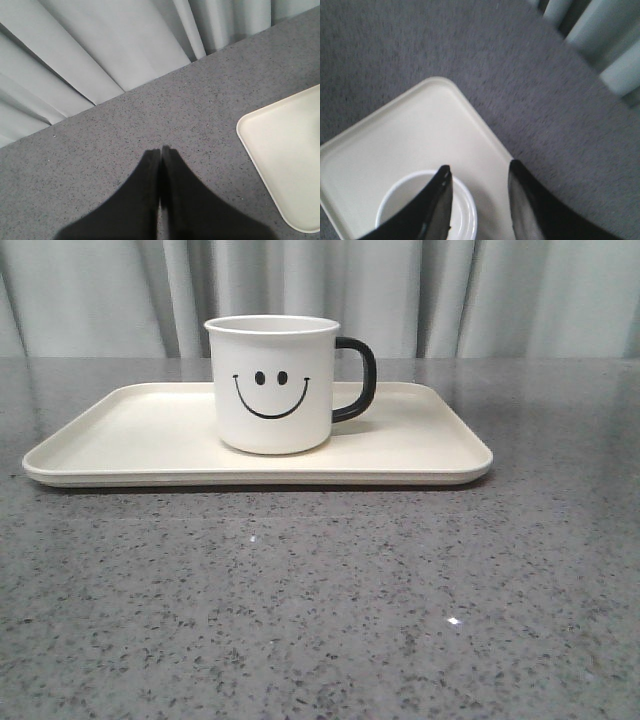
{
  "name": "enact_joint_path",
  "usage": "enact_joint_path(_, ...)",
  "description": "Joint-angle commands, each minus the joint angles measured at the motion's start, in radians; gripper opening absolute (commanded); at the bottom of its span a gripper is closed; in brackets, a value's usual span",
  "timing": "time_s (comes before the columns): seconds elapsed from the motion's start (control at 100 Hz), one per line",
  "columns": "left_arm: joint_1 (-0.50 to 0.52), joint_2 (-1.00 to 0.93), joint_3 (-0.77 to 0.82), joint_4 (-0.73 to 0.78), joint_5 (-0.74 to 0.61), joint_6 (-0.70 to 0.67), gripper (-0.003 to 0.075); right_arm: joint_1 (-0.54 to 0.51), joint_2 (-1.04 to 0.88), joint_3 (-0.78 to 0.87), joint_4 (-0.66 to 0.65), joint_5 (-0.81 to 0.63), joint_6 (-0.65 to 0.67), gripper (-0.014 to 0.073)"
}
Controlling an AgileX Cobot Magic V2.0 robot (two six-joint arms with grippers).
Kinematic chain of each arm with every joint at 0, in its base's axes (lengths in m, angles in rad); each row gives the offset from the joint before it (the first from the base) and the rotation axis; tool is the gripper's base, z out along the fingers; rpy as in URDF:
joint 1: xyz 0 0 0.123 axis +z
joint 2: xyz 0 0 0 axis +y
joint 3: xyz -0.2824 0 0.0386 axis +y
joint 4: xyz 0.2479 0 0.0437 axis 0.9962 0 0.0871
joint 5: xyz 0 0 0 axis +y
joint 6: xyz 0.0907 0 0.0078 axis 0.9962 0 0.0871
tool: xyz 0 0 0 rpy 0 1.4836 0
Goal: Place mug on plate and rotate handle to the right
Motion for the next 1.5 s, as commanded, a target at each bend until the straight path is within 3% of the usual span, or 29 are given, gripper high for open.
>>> enact_joint_path(0.0, 0.002, -0.015, -0.02, 0.006, -0.026, -0.01, -0.002, -0.029, -0.129, -0.036, 0.014, -0.125, 0.029, 0.0292)
enact_joint_path(0.17, 0.002, -0.015, -0.02, 0.006, -0.026, -0.01, -0.002, -0.122, -0.269, -0.036, 0.014, -0.179, 0.057, 0.0292)
enact_joint_path(0.56, 0.002, -0.015, -0.02, 0.006, -0.024, -0.031, -0.002, -0.47, -0.581, 0.045, 0.012, -0.189, 0.107, 0.0287)
enact_joint_path(0.68, 0.002, -0.015, -0.02, 0.006, -0.024, -0.035, -0.002, -0.544, -0.696, 0.204, 0.012, -0.27, 0.116, 0.0241)
enact_joint_path(0.97, 0.002, -0.015, -0.02, 0.006, -0.024, -0.035, -0.002, -0.634, -1.046, 0.811, 0.012, -0.573, 0.175, -0.0075)
enact_joint_path(1.22, 0.002, -0.017, -0.02, 0.006, -0.022, -0.056, -0.002, -0.639, -1.265, 1.209, 0.006, -0.697, 0.187, -0.0062)
enact_joint_path(1.49, 0.002, -0.028, -0.02, -0.03, -0.028, -0.056, -0.002, -0.639, -1.336, 1.337, -0.036, -0.649, 0.186, -0.0067)
